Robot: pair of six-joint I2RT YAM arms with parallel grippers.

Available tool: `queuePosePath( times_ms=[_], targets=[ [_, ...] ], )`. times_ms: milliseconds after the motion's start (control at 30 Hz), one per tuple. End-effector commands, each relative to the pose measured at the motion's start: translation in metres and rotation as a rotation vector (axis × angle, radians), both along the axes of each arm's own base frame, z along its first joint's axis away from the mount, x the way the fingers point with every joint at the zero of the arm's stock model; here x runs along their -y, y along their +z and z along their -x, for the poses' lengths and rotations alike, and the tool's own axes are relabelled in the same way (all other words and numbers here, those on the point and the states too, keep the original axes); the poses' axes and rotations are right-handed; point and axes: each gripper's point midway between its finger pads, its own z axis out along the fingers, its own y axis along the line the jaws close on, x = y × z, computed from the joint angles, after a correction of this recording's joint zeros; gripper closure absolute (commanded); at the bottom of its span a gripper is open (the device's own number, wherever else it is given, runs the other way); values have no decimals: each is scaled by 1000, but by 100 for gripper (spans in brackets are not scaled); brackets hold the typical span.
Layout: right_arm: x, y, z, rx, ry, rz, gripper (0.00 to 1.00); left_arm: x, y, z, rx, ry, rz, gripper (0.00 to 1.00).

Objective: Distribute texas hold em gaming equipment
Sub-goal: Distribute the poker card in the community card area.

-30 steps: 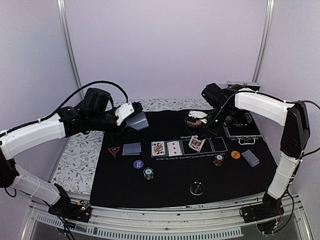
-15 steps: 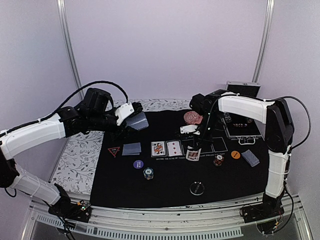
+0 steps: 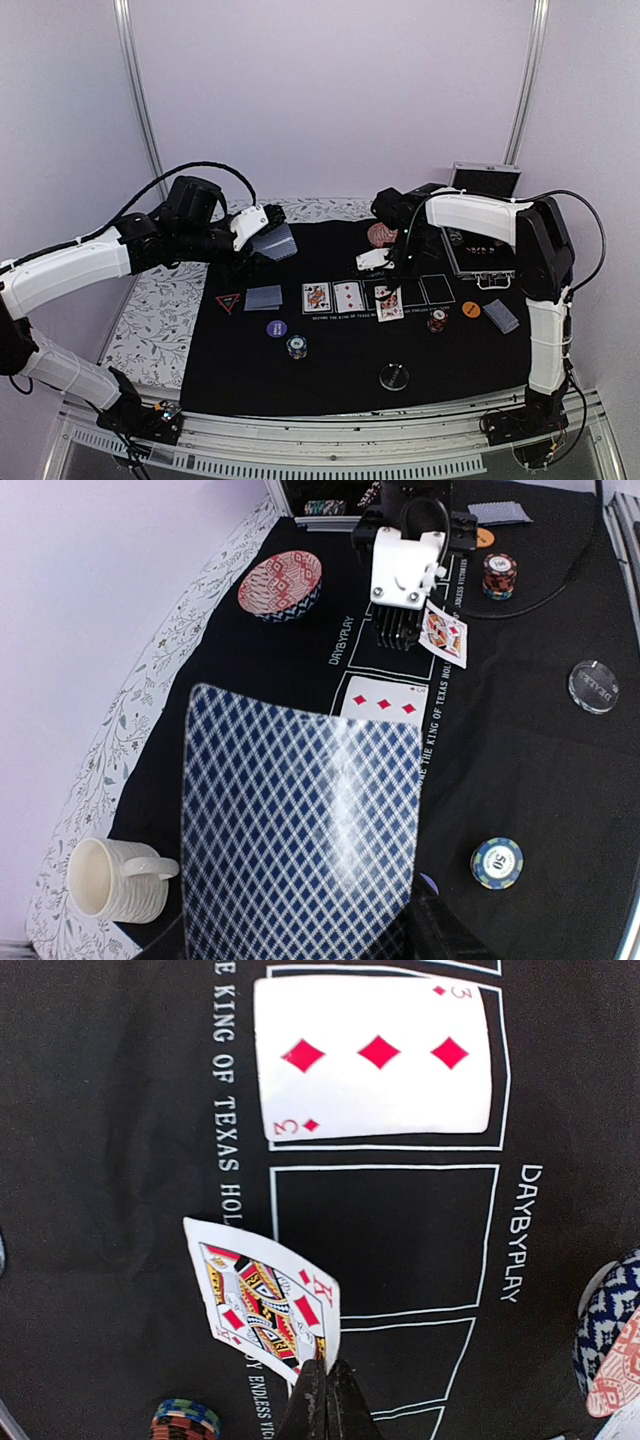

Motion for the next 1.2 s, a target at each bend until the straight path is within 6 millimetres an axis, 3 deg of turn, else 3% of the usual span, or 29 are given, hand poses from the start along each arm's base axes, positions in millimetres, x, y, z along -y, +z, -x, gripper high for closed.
queuePosePath(
  times_ms=[0,200,367,667,833,1000,1167],
  targets=[
    [-3,0,-31,134,38,45,98,6,9,1,26,-15,29,49],
    [-16,-2,-44,172,65,23,98,2,17,-2,37,-2,46,49],
    [-15,-12,-43,167,57,23,98,-3,14,-5,44,17,26,49],
    [-31,-19,-51,91,6,-75,98,-2,6,-10,14,24,24,49],
    [-27,-33,-44,23,-33,-76,98,-4,7,-10,23,28,22,49],
    [-7,-38,-46,25,-91,-15,98,-3,6,-9,15,21,26,49],
    [-9,-38,-52,37,-90,-27,98,-4,5,-10,17,24,20,49]
  ],
)
